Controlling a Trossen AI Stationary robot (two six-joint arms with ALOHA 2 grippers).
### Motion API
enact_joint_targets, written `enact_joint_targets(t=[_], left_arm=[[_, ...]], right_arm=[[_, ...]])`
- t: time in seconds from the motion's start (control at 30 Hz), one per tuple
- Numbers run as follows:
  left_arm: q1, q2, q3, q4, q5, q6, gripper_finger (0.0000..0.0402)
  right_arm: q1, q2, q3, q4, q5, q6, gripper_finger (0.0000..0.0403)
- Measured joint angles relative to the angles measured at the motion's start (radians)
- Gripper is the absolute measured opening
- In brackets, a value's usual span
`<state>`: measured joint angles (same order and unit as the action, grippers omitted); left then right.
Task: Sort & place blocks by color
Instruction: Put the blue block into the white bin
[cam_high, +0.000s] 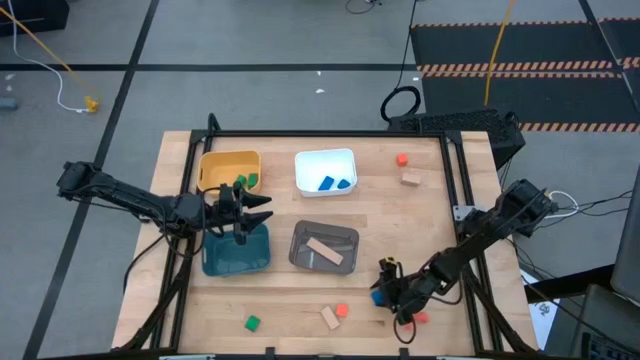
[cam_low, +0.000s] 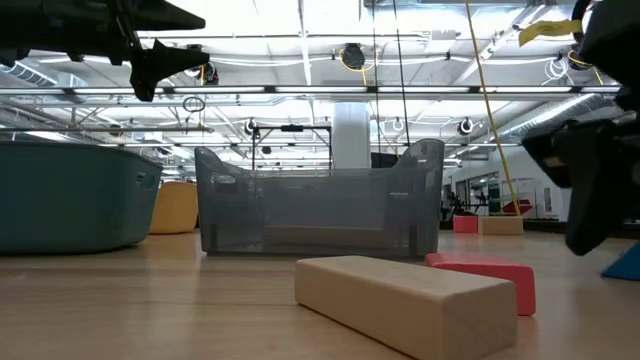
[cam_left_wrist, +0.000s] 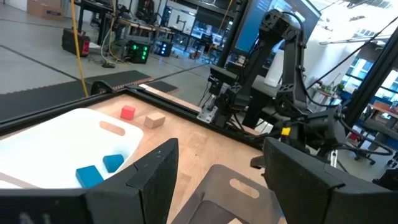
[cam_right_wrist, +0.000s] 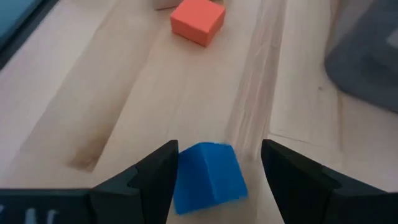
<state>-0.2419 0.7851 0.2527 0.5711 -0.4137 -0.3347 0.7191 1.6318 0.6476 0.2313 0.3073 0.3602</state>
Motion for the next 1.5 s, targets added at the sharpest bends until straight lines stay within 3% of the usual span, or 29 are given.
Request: enact_joint_targets(t=[0.17, 0.3, 0.63, 0.8, 1.0, 1.23, 1.5], left_arm=[[0.0, 0.0, 0.0, -0.006, 0.0, 0.0, 0.0235], [0.0, 0.0, 0.0, -0.026, 0.0, 0.014, 0.0235], [0.0, 0.0, 0.0, -0.03, 0.0, 0.04, 0.0235], [0.0, 0.0, 0.0, -0.029, 0.0, 0.045, 0.0234], [0.0, 0.0, 0.0, -0.029, 0.0, 0.045, 0.0235], [0.0, 0.0, 0.0, -0.029, 0.0, 0.036, 0.0235], [0.0, 0.0, 0.0, -0.03, 0.0, 0.011, 0.0234]], right_arm=[[-0.005, 0.036, 0.0, 0.042, 0.001, 0.118, 0.0224], [-0.004, 0.029, 0.0, 0.008, 0.001, 0.113, 0.0224], [-0.005, 0.003, 0.006, -0.307, -0.021, 0.023, 0.0224], [-0.005, -0.003, 0.005, -0.382, -0.036, 0.025, 0.0224], [-0.005, -0.071, 0.0, -0.499, -0.045, 0.126, 0.0224], [-0.007, -0.185, -0.004, -0.609, 0.03, 0.34, 0.0224], [-0.039, -0.32, -0.005, -0.494, 0.031, 1.026, 0.0224]])
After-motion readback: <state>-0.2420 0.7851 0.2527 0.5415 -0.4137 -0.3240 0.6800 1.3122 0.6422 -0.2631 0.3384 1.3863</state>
